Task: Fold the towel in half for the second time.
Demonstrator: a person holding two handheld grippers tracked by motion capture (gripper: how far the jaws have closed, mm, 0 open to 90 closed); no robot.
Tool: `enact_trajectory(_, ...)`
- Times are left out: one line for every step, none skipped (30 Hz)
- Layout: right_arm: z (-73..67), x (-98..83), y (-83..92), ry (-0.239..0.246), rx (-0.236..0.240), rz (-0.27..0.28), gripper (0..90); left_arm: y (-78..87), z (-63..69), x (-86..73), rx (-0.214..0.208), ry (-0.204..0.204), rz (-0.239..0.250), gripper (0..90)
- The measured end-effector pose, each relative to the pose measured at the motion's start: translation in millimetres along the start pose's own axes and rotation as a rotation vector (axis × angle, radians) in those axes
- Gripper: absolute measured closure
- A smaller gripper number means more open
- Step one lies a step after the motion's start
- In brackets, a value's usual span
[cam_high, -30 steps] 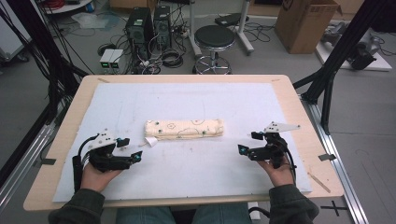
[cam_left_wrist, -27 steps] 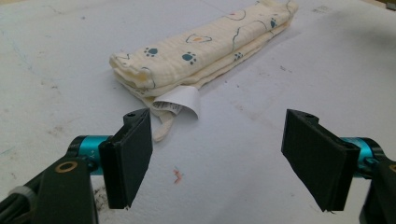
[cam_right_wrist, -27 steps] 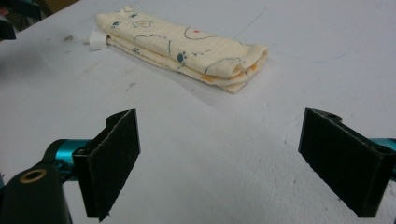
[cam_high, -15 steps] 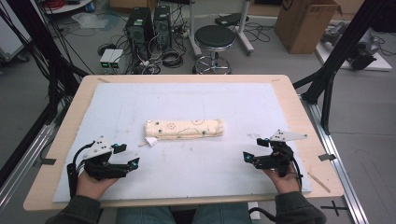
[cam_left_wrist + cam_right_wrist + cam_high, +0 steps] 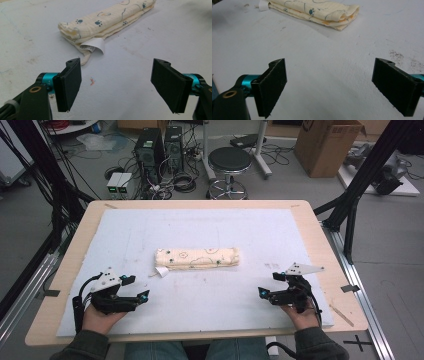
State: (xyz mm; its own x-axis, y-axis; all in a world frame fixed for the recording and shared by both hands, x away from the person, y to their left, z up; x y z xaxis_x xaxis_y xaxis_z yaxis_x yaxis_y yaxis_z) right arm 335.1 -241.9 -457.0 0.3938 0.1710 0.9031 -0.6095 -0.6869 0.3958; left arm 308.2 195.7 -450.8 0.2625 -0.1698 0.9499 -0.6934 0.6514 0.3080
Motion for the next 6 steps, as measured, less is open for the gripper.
enact_trajectory(-0.2, -0.3, -0.8, 0.007, -0.001, -0.003, 11.8, -0.3, 0.2, -0.3, -0.003, -0.004, -0.004, 25.1)
enact_trajectory(-0.6, -0.2, -1.3, 0.008, -0.001, -0.003, 11.8, -0.7, 0.6, -0.2, -0.003, -0.001, -0.001, 25.1)
enact_trajectory(-1.7, -0.3, -1.3, -0.002, 0.000, -0.006, 11.8, -0.8, 0.6, 0.0, -0.003, -0.002, -0.001, 25.1)
enact_trajectory(-1.4, -0.1, -1.6, 0.003, 0.001, -0.004, 11.8, -1.2, 0.2, 0.3, -0.004, -0.006, 0.001, 25.1)
enact_trajectory(-1.2, -0.2, -1.5, 0.003, -0.001, -0.004, 11.8, -1.7, 0.2, 0.8, -0.005, -0.002, 0.003, 25.1)
enact_trajectory(-0.4, -0.1, -1.5, 0.011, -0.003, 0.000, 11.8, -2.2, -0.1, 1.0, -0.005, -0.004, 0.003, 25.1)
Point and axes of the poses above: each handheld gripper's, and its own axes: y roughly backward along the jaws, x roughly out of its top, z roughly to its right, the point moved 7 cm from there along -y, roughly forward along the jaws, and after that the axes turned 11 degrees about z, right-handed, at the moved point
